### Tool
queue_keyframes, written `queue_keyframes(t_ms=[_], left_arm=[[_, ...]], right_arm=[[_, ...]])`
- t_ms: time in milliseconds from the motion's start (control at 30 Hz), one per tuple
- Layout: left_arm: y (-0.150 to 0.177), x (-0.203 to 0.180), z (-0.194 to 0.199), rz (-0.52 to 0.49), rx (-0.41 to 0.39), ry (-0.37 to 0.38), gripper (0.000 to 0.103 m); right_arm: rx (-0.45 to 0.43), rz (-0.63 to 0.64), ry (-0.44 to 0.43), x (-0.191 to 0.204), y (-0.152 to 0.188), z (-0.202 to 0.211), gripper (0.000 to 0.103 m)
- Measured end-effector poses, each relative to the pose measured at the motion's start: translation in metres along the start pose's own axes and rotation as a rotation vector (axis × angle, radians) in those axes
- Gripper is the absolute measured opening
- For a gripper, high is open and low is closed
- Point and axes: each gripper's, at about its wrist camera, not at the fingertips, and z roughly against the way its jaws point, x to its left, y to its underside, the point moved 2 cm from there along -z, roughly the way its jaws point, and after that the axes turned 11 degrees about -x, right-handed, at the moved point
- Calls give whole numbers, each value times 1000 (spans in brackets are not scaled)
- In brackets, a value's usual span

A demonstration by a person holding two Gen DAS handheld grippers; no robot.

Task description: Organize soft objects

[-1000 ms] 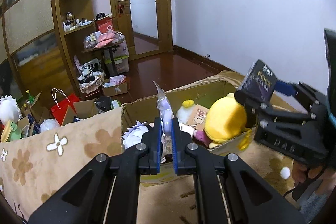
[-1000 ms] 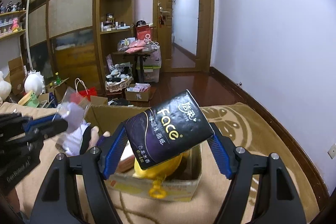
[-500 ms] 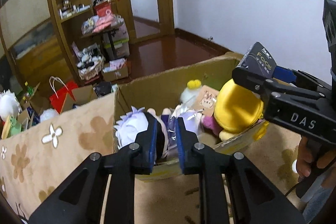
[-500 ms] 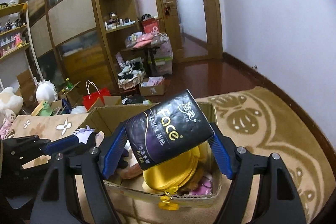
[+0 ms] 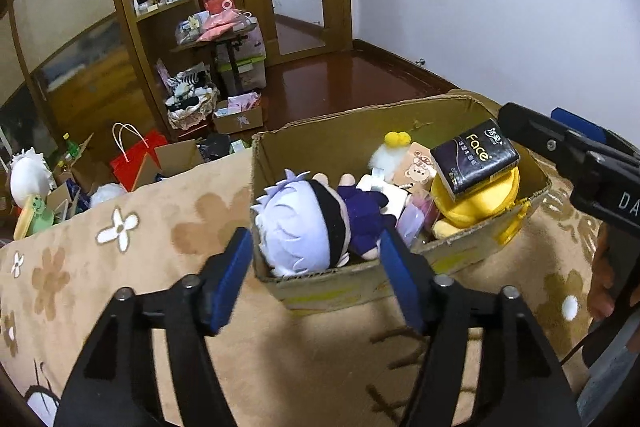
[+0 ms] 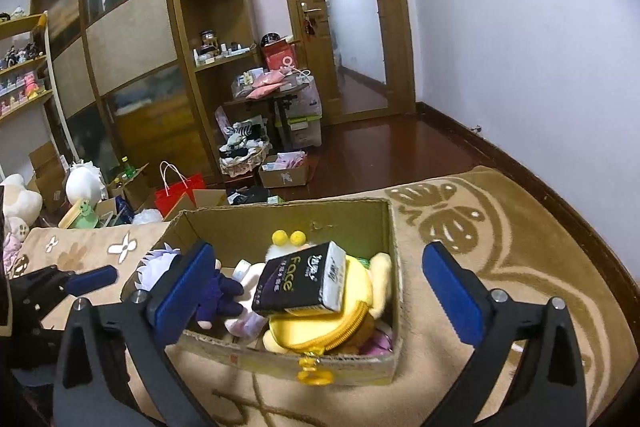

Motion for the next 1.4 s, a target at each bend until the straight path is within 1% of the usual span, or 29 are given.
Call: queue_keyframes(t_ms=[67, 133, 233, 533, 800, 900, 1033, 1233, 1400], left_arm=[[0, 0, 6, -5, -2, -6, 73], [0, 2, 14, -7, -14, -16, 80], [0, 4, 25, -8, -37, -24, 87], [-2, 11, 61, -5, -117, -60, 95], [-3, 22, 92, 33, -185, -78, 97], [-4, 26, 102, 51, -214, -106, 98], [-2, 29, 114, 62, -225, -103, 98], [1, 28, 130, 44, -250, -106, 98], [2, 25, 137, 35, -275, -117, 98]], right_arm=[[-2, 17, 8, 1, 0, 5, 103], [-4, 36, 15, 0, 0, 11, 103], [-4, 39, 19, 1, 0, 21, 103], [-26, 48, 65, -1, 0, 62, 103], [-74, 35, 106, -6, -7, 100, 103], [-89, 40, 124, -9, -8, 114, 103], [-114, 48, 147, -13, -10, 130, 103], [-133, 27, 142, -16, -12, 146, 103], [-135, 28, 133, -14, -12, 150, 103]])
